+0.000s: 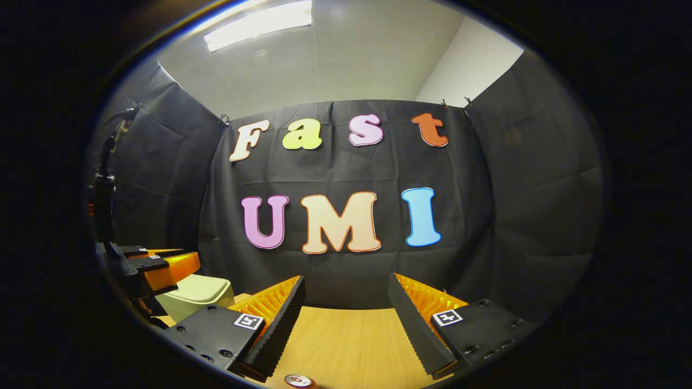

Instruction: Press the lid of the desktop garbage bin to open it, pick up the crumpled paper on the desktop and throw it into the bin, then pick up the pop can on the desktop and drop it into the bin, and finally close the garbage bin lid.

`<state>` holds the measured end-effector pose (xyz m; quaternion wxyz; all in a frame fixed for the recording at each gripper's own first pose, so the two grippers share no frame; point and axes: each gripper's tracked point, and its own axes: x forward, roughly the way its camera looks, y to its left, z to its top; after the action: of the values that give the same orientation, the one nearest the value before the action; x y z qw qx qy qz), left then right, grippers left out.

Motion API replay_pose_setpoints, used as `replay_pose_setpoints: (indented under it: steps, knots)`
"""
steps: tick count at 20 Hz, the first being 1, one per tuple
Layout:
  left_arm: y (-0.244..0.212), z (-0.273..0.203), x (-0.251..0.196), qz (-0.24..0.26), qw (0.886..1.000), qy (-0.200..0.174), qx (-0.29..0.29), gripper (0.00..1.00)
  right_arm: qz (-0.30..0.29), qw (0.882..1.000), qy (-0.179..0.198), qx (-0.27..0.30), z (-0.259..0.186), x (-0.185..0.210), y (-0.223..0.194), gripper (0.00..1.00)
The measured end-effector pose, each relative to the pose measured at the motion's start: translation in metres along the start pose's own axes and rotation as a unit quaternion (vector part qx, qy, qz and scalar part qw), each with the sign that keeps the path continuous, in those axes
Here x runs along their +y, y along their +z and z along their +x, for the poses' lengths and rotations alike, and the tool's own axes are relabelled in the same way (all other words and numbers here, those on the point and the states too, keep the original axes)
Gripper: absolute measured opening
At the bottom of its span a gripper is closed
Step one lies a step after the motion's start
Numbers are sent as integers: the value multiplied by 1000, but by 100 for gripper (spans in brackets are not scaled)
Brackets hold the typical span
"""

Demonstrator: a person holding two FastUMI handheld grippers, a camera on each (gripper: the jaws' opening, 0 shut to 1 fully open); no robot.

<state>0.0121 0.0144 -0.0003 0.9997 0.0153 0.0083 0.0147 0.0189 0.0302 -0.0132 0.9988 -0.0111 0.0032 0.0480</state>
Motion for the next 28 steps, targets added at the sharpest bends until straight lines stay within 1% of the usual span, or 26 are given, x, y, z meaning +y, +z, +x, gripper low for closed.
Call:
replay_pose_setpoints:
  steps: [2,3,6,9,12,15,19,23,24,25,26,27,28]
  knots:
    - [-4,0,8,-4,1000,7,5,14,0,1000,0,3,0,2,-2,97]
    - [-6,0,11,-5,1000,9,8,8,0,1000,-1,5,1,4,-3,97]
    - [-13,3,23,-7,1000,22,14,0,-2,1000,-1,8,1,8,-6,97]
    - [-19,5,37,-6,999,29,14,0,-5,1000,0,13,2,13,-11,97]
    - [-31,10,60,-6,998,52,24,0,-7,1000,-1,18,2,17,-14,97]
    - [-51,13,84,-5,996,75,45,0,-13,1000,-4,25,2,21,-20,97]
    - [-76,15,105,-5,993,92,74,0,-21,999,-6,40,2,26,-32,97]
    - [-97,14,113,-15,990,98,96,0,-30,998,-8,58,5,28,-44,97]
    - [-102,14,114,-17,990,99,103,0,-33,998,-9,62,5,28,-47,94]
    - [-110,14,116,-22,988,100,113,0,-36,997,-9,66,4,28,-50,97]
    - [-114,12,115,-26,988,100,118,0,-40,997,-9,70,4,28,-52,97]
    - [-108,13,115,-26,990,100,101,0,-43,996,-8,74,3,26,-55,97]
    - [-118,13,116,-40,987,101,120,0,-47,996,-7,78,2,25,-57,97]
